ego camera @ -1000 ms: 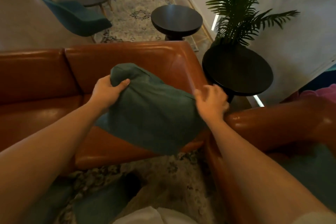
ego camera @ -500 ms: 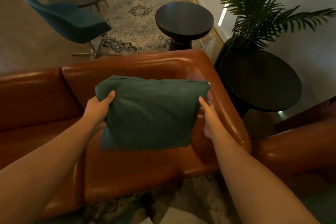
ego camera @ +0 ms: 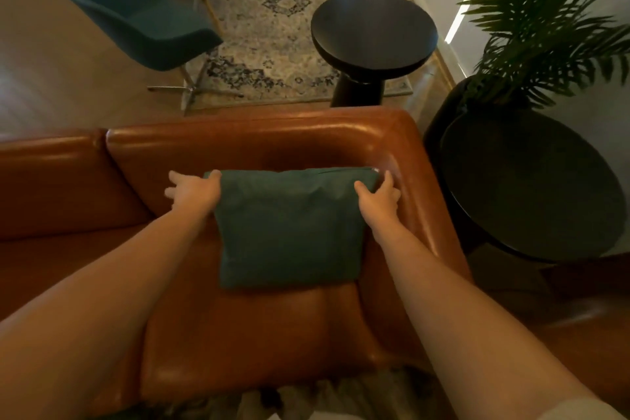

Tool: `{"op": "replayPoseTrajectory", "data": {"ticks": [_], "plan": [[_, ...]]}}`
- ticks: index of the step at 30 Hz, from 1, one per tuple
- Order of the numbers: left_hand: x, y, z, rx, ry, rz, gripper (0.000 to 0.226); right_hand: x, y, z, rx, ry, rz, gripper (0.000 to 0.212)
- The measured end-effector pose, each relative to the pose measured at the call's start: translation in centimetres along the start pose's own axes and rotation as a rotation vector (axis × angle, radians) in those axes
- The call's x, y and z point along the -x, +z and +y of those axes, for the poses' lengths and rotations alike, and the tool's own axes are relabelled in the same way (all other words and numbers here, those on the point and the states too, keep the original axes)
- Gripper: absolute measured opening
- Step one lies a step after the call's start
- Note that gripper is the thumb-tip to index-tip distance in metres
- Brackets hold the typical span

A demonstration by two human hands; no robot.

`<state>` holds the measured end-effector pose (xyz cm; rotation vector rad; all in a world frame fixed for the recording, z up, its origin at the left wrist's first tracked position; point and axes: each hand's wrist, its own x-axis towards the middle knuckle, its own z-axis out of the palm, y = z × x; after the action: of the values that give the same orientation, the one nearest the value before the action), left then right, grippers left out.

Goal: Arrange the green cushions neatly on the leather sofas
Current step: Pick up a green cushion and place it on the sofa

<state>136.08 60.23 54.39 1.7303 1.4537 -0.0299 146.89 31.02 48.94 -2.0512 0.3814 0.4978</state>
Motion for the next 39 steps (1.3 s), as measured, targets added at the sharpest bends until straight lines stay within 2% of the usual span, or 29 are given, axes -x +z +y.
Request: {"op": "replayPoseTrajectory", "data": {"ticks": [5,10,17,28,39], "plan": [[0.7,1.3,0.0,-0.185,0.194,-0.059,0.087,-1.1,0.8,-1.7,0.235,-0.189,-0.246,0.066],[3.2,1.3,-3.4,-0.457,0.456,-0.118,0.084,0.6,2.1,-1.3,0.446,-0.326,-0.324,0.07],[6.7,0.0,-7.8,-0.627,0.513,-0.124,0.089,5.6,2.6,0.0,0.57,-0.438,-0.379,0.073],[15.7,-4.7,-19.4,-0.686,0.594,-0.086,0.093,19.6,1.0,7.4,0.582,-0.541,-0.337,0.081],[26.9,-12.1,-34.4,-0.696,0.492,-0.101,0.093,35.0,-0.1,15.9,0.676,-0.602,-0.396,0.081]]}}
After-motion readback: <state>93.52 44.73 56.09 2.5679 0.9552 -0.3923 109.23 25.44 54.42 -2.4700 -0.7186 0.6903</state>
